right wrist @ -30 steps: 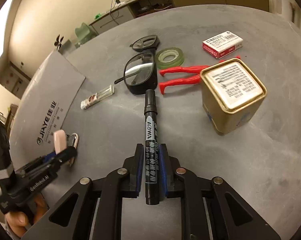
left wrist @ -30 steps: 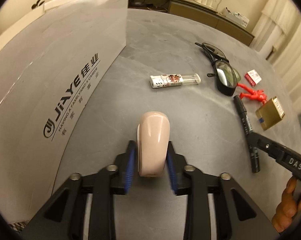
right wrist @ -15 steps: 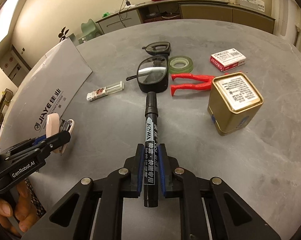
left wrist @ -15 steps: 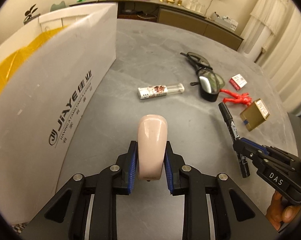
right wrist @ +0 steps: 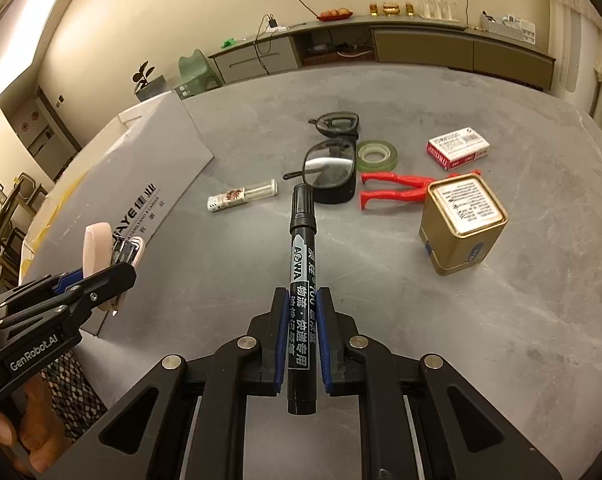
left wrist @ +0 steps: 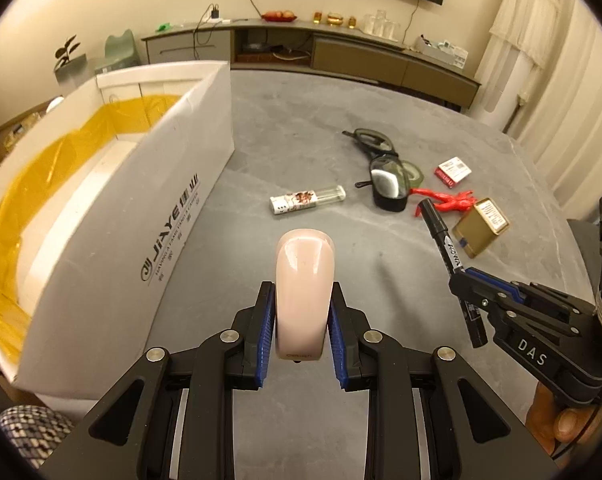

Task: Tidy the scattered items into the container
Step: 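Carry the stapler in the left gripper and marker in the right over the box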

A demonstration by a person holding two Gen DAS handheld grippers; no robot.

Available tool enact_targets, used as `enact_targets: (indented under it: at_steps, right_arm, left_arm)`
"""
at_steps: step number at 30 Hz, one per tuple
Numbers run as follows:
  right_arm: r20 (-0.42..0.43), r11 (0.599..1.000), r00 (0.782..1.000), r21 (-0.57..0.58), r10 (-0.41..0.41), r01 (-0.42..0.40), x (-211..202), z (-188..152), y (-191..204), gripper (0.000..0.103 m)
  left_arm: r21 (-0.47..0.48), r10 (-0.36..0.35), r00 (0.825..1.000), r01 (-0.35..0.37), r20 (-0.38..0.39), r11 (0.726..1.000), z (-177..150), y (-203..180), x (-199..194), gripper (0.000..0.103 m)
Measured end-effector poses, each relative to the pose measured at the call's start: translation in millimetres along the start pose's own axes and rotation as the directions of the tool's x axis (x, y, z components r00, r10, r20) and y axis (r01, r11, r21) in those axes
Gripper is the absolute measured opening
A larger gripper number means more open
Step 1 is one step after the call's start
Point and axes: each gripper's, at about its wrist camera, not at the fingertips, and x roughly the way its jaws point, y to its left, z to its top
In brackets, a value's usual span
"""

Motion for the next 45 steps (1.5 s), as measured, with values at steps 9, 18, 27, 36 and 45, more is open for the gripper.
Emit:
enact_targets:
  at_steps: [9, 18, 27, 36, 45]
  right_arm:
    - [0.047, 1.000, 0.999, -0.003, 0.003, -0.003, -24, -3, 2, 0.015]
    - [0.090, 1.000, 0.996, -0.001, 0.018, -0.018, -46, -4, 8, 0.015]
    - [0.120, 0.999, 0.992, -0.030, 0.047, -0.044, -63, -2, 31, 0.015]
    - [0.136, 0.996, 0.988, -0.060, 0.069, -0.061, -75, 2, 57, 0.015]
    - [0.146, 0.993, 0.985, -0.092, 0.089, -0.076, -81, 10, 82, 0.015]
  left_arm:
    - [0.024, 0.000, 0.999, -0.001, 0.050, 1.000, -1, -10, -33, 0.026]
    - [0.017, -0.010, 0.995, 0.009, 0.095, 1.000, -1, -8, -60, 0.026]
    - [-0.005, -0.025, 0.989, 0.026, 0.144, 1.000, 1, 4, -83, 0.026]
    - [-0.053, -0.038, 0.985, 0.047, 0.168, 0.997, 4, 26, -90, 0.026]
    - [-0.102, -0.058, 0.982, 0.077, 0.180, 0.992, 7, 49, -92, 0.026]
